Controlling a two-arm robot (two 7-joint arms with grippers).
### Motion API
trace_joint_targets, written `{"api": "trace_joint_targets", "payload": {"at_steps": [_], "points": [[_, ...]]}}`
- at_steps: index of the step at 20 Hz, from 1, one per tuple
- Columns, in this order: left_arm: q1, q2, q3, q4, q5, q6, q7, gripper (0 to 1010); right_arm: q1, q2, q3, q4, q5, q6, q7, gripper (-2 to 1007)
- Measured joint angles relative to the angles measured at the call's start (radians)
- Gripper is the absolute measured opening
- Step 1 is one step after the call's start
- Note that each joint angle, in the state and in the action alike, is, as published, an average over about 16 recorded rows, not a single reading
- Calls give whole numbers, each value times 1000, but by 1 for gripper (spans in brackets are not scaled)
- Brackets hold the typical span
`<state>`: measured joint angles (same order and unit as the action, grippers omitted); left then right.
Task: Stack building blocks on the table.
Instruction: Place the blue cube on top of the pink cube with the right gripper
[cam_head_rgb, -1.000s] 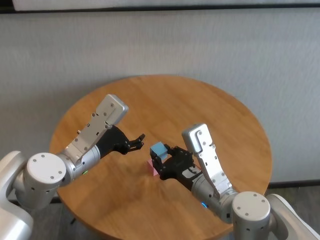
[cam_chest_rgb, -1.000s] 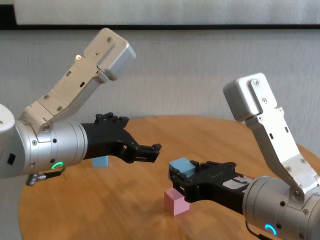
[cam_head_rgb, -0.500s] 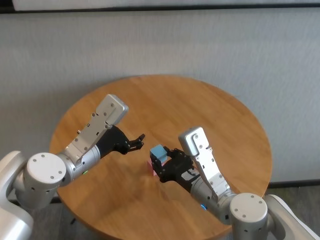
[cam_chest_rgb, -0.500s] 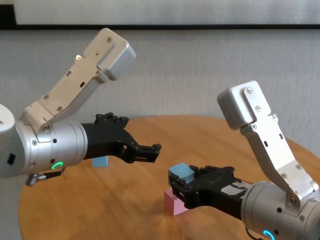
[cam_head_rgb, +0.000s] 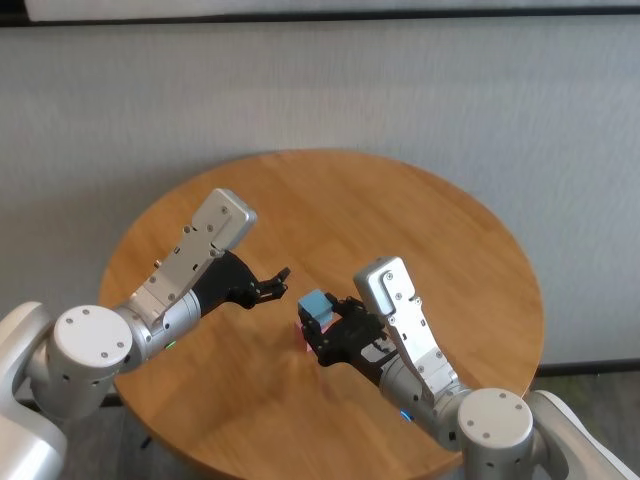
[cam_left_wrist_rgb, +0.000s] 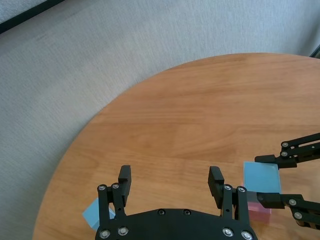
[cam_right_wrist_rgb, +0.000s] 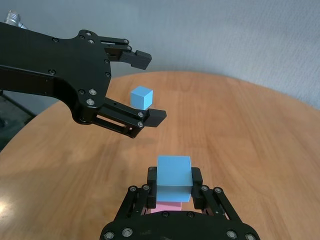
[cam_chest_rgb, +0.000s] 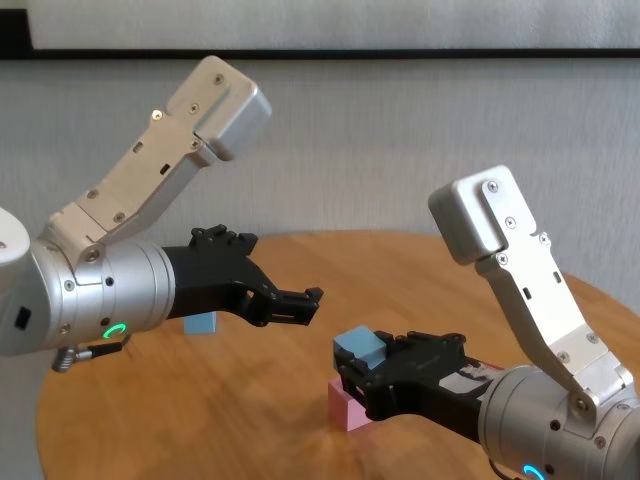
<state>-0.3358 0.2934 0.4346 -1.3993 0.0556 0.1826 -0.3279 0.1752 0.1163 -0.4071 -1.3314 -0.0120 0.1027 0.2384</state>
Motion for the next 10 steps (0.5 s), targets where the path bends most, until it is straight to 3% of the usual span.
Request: {"api": "trace_joint_targets", "payload": {"at_steps": [10], "points": [[0, 0, 0, 0, 0, 0, 0, 1000, 1, -5, -4, 10, -20, -6, 1, 362]]}}
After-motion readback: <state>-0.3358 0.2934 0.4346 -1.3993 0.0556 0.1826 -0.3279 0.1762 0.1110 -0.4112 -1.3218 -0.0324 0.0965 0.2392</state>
